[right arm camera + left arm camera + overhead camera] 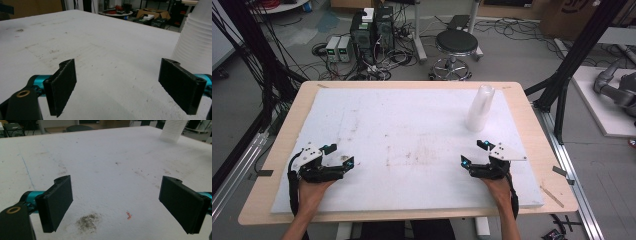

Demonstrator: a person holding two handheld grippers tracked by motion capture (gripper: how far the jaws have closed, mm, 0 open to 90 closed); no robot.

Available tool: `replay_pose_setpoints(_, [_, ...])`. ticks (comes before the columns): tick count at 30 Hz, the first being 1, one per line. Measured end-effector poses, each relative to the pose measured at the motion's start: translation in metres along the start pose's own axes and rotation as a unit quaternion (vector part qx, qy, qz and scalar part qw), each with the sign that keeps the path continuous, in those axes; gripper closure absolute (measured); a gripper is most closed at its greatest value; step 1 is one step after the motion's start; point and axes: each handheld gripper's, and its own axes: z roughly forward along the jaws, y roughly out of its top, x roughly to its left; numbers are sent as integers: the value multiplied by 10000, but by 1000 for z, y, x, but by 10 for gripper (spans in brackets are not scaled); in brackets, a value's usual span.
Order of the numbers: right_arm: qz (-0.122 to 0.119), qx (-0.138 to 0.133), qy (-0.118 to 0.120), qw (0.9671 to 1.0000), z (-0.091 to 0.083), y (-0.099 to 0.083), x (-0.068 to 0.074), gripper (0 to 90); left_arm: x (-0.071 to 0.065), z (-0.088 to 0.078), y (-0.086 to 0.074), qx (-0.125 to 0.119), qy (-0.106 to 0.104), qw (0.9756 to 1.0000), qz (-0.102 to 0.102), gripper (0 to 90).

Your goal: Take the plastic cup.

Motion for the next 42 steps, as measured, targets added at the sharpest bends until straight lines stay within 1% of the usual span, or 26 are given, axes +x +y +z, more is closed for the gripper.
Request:
replay_pose_setpoints(1, [52, -13, 26, 10000, -1, 0, 0, 149, 0, 0, 0, 33, 25, 10000, 4, 118])
replay_pose_setpoints(4, [0, 28, -1, 10000, -3, 3, 1, 148, 0, 1, 1, 73, 33, 10000, -13, 118])
replay_pose_setpoints(8, [-20, -57, -52, 10000, -8, 9, 0, 148, 0, 1, 1, 87, 61, 9999, 21, 118])
replay_pose_setpoints(10, [-31, -129, -115, 9998, -13, 17, 1, 148, -1, 1, 1, 63, 79, 9999, 32, 118])
replay_pose_setpoints(12, [-75, -133, -186, 9997, -16, 24, 2, 148, -1, 1, 1, 63, 68, 10000, 19, 118])
replay_pose_setpoints(15, [-69, -173, -270, 9995, -21, 36, 3, 148, -1, 1, 1, 80, 61, 9999, 30, 118])
replay_pose_setpoints(16, [-69, -173, -270, 9995, -21, 36, 3, 148, -1, 1, 1, 80, 61, 9999, 30, 118])
replay_pose_setpoints(17, [-45, -207, -299, 9993, -25, 44, 2, 148, -1, 1, 1, 92, 67, 9999, 40, 118])
replay_pose_setpoints(18, [-29, -190, -327, 9993, -27, 49, 1, 148, -1, 2, 1, 94, 69, 9999, 48, 118])
replay_pose_setpoints(22, [23, -108, -459, 9989, -34, 66, -8, 148, -1, 2, 1, 94, 94, 9999, 56, 118])
replay_pose_setpoints(24, [70, -107, -509, 9986, -37, 74, -12, 148, -2, 1, 1, 86, 121, 9998, 94, 118])
replay_pose_setpoints(25, [91, -90, -557, 9984, -39, 77, -14, 148, -3, 2, 1, 89, 156, 9998, 128, 118])
replay_pose_setpoints(26, [91, -90, -557, 9984, -39, 77, -14, 148, -3, 2, 1, 89, 156, 9998, 128, 118])
replay_pose_setpoints(27, [97, -32, -633, 9979, -41, 84, -19, 148, -4, 2, 1, 93, 177, 9997, 137, 118])
replay_pose_setpoints(28, [97, -32, -633, 9979, -41, 84, -19, 148, -4, 2, 1, 106, 186, 9997, 145, 118])
replay_pose_setpoints(30, [155, 26, -732, 9972, -43, 94, -26, 147, -4, 2, 1, 141, 212, 9996, 148, 118])
replay_pose_setpoints(31, [177, 62, -755, 9970, -43, 97, -29, 147, -4, 2, 1, 141, 212, 9996, 148, 118])
replay_pose_setpoints(32, [177, 62, -755, 9970, -43, 97, -29, 147, -4, 3, 1, 142, 202, 9996, 141, 118])
replay_pose_setpoints(33, [206, 138, -787, 9966, -43, 105, -34, 147, -3, 3, 1, 149, 189, 9996, 115, 118])
replay_pose_setpoints(35, [231, 211, -836, 9960, -42, 114, -39, 144, -3, 3, 1, 157, 184, 9997, 91, 118])
replay_pose_setpoints(37, [280, 230, -883, 9954, -40, 121, -44, 142, -3, 3, 1, 155, 192, 9997, 91, 118])
replay_pose_setpoints(38, [280, 230, -883, 9954, -40, 121, -44, 142, -3, 3, 1, 153, 194, 9996, 96, 118])
replay_pose_setpoints(39, [313, 344, -889, 9950, -38, 129, -50, 141, -3, 3, 1, 173, 196, 9996, 126, 118])
replay_pose_setpoints(40, [313, 344, -889, 9950, -38, 129, -50, 141, -3, 3, 1, 173, 196, 9996, 126, 118])
replay_pose_setpoints(41, [355, 450, -930, 9940, -35, 136, -55, 140, -4, 3, 1, 175, 196, 9996, 123, 118])
replay_pose_setpoints(42, [355, 450, -930, 9940, -35, 136, -55, 140, -4, 3, 1, 182, 194, 9996, 131, 118])
